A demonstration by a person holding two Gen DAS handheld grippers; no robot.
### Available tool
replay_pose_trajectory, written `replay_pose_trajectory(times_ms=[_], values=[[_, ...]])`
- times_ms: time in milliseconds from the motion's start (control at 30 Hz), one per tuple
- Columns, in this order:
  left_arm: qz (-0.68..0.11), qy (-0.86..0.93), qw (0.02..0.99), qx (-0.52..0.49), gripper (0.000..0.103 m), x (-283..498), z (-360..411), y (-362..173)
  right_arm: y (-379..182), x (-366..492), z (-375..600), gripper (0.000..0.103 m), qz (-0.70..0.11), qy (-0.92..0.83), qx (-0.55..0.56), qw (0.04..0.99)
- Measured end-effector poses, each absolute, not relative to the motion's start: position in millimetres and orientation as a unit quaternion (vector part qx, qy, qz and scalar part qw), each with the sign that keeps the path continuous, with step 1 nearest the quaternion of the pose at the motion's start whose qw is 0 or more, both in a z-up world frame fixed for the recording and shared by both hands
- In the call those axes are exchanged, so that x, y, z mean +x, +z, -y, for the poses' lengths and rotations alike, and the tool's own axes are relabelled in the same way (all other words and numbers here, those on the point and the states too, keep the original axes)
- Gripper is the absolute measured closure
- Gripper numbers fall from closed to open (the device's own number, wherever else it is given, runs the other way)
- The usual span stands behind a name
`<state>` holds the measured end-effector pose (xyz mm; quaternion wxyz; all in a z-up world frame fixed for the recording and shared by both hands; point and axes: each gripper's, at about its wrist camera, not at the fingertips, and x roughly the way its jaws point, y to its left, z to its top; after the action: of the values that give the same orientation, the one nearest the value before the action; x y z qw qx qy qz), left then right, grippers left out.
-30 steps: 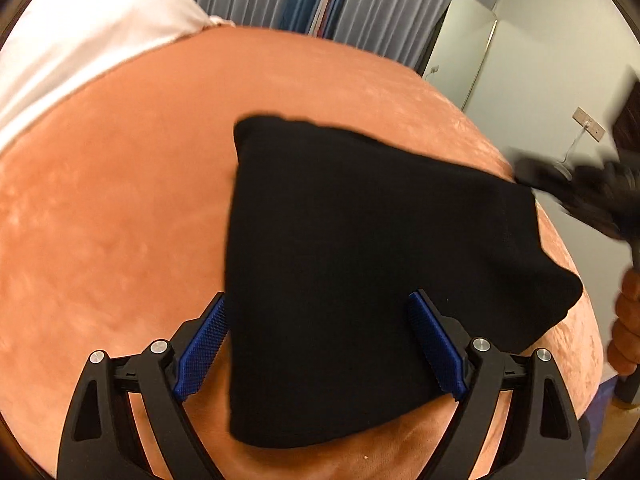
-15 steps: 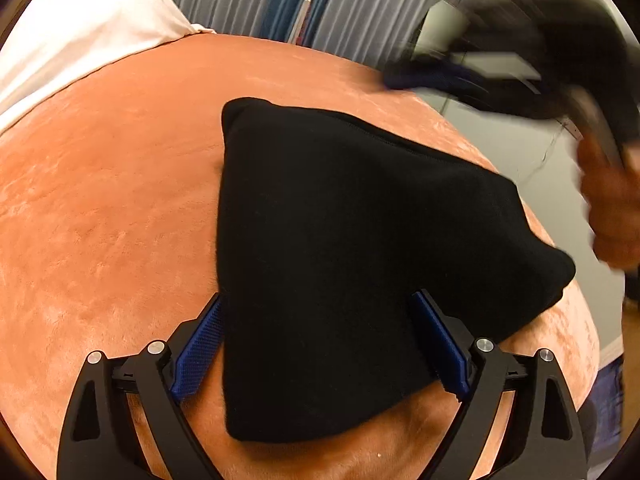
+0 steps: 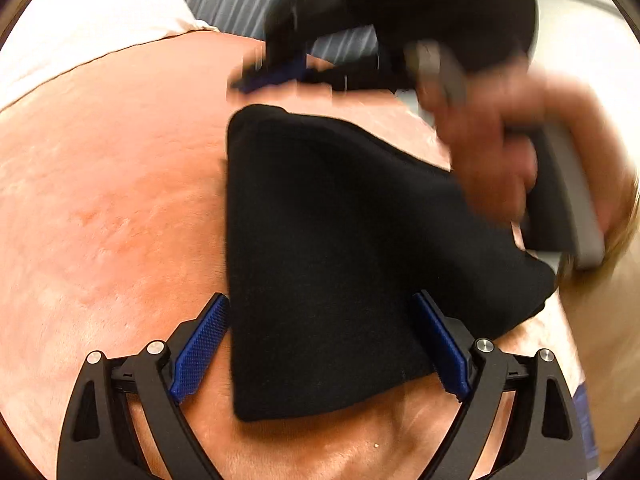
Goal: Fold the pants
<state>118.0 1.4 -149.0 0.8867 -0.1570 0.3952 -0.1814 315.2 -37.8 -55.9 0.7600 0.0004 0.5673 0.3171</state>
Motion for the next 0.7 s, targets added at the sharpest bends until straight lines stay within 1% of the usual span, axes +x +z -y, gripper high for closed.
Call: replay_pose_trajectory(times_ms=[33, 100, 133, 167, 233, 267, 300, 333, 367, 400, 467, 500, 533, 567, 600, 633, 667, 700], values=[[-0.393, -0.177, 0.889, -0.156, 0.014, 117.2, -3.2, -148.1, -78.4, 326.5, 38.4, 0.103, -0.578, 0.285, -0.024, 0.764], [-0.391, -0.168, 0.893, -0.146, 0.014, 113.5, -3.6, -145.8, -74.6, 351.2, 48.4, 0.103, -0.573, 0.249, 0.028, 0.781], [-0.392, -0.167, 0.894, -0.142, 0.014, 110.2, -5.7, -142.5, -63.7, 353.1, 56.3, 0.103, -0.56, 0.235, 0.043, 0.793], [-0.387, -0.163, 0.897, -0.14, 0.014, 104.4, -10.9, -136.4, -36.4, 347.8, 63.5, 0.097, -0.525, 0.236, 0.055, 0.816], [-0.367, -0.159, 0.906, -0.141, 0.014, 90.2, -21.8, -121.2, 8.3, 312.1, 83.1, 0.097, -0.47, 0.264, 0.057, 0.84], [-0.359, -0.161, 0.908, -0.143, 0.014, 81.7, -29.1, -109.2, 17.2, 293.1, 95.3, 0.096, -0.458, 0.264, 0.053, 0.847], [-0.354, -0.163, 0.909, -0.147, 0.014, 77.8, -32.4, -101.6, 23.5, 266.2, 113.5, 0.087, -0.446, 0.257, 0.047, 0.856], [-0.346, -0.168, 0.91, -0.153, 0.014, 73.8, -34.5, -91.0, 22.2, 237.7, 136.5, 0.08, -0.441, 0.247, 0.047, 0.862], [-0.341, -0.173, 0.911, -0.155, 0.014, 73.0, -32.7, -83.2, 18.8, 220.7, 157.0, 0.07, -0.442, 0.237, 0.053, 0.864], [-0.338, -0.182, 0.91, -0.155, 0.014, 76.5, -27.0, -74.2, 9.6, 200.2, 176.3, 0.07, -0.448, 0.224, 0.063, 0.863], [-0.338, -0.202, 0.906, -0.159, 0.013, 81.7, -13.4, -69.5, -20.7, 169.9, 214.9, 0.07, -0.476, 0.182, 0.053, 0.859], [-0.352, -0.206, 0.9, -0.157, 0.012, 89.1, 0.3, -73.5, -35.1, 162.5, 242.6, 0.074, -0.488, 0.152, 0.036, 0.859], [-0.372, -0.21, 0.892, -0.148, 0.012, 98.0, 14.9, -81.3, -48.9, 156.1, 255.2, 0.082, -0.494, 0.134, 0.029, 0.859], [-0.394, -0.208, 0.885, -0.133, 0.012, 105.6, 26.7, -96.4, -62.5, 150.5, 279.8, 0.093, -0.486, 0.147, 0.093, 0.857], [-0.419, -0.19, 0.882, -0.104, 0.012, 112.5, 40.2, -116.6, -64.4, 147.8, 303.8, 0.103, -0.483, 0.143, 0.155, 0.85], [-0.426, -0.171, 0.885, -0.074, 0.013, 113.5, 48.7, -127.2, -61.1, 143.9, 316.0, 0.103, -0.482, 0.127, 0.187, 0.846], [-0.416, -0.154, 0.895, -0.034, 0.013, 108.5, 55.4, -132.3, -46.5, 135.0, 317.0, 0.103, -0.465, 0.117, 0.177, 0.859], [-0.401, -0.133, 0.906, 0.022, 0.012, 102.0, 66.1, -134.3, -33.4, 126.3, 312.4, 0.098, -0.45, 0.115, 0.155, 0.872]])
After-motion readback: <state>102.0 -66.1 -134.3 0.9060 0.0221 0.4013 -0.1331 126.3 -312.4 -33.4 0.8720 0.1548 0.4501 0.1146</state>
